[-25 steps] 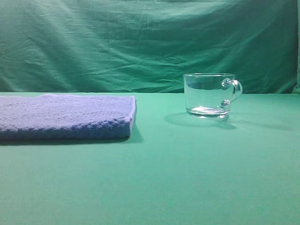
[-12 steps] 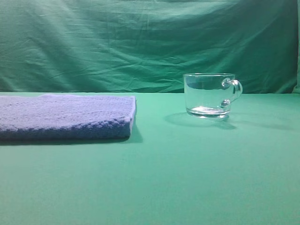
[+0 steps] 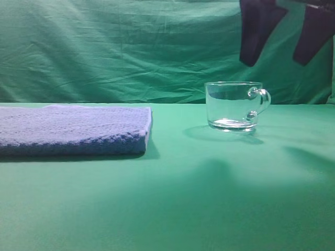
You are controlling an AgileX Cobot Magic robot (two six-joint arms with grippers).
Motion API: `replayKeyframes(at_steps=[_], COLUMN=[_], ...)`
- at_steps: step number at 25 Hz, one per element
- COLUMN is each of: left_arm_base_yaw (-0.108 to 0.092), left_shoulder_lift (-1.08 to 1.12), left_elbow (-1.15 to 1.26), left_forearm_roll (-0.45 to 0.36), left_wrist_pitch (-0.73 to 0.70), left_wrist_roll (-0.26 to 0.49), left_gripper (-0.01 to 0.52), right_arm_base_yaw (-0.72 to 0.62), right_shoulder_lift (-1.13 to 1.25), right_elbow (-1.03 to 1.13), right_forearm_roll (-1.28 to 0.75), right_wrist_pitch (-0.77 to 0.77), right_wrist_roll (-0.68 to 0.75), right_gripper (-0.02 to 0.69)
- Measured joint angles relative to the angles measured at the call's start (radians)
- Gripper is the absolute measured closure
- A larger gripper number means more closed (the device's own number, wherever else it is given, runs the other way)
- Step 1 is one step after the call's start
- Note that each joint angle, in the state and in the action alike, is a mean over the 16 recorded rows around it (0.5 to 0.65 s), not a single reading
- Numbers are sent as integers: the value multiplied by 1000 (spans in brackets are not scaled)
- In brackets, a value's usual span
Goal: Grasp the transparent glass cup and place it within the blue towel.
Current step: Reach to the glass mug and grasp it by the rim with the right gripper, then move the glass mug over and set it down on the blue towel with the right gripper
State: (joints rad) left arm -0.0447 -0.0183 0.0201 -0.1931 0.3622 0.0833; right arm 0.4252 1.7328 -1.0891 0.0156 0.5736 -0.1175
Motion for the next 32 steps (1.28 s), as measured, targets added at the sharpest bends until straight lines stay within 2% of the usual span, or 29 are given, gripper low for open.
replayKeyframes(at_steps=[9, 14, 22, 32], left_arm_base_yaw=[0, 0, 0, 0], left_shoulder_lift=[0, 0, 0, 0], left_elbow=[0, 0, 0, 0], left_forearm_roll=[0, 0, 0, 0], left_wrist_pitch=[0, 0, 0, 0], left_wrist_roll=[0, 0, 0, 0], left_gripper=[514, 514, 514, 514], right_arm_base_yaw=[3, 28, 148, 339], right_shoulder_lift=[75, 82, 135, 382], right_elbow=[-34, -119, -392, -744], right_forearm_roll=[-1, -5, -10, -10], right_wrist_pitch=[-71, -45, 21, 41], right_wrist_roll=[0, -5, -21, -69], right_gripper=[445, 551, 564, 564])
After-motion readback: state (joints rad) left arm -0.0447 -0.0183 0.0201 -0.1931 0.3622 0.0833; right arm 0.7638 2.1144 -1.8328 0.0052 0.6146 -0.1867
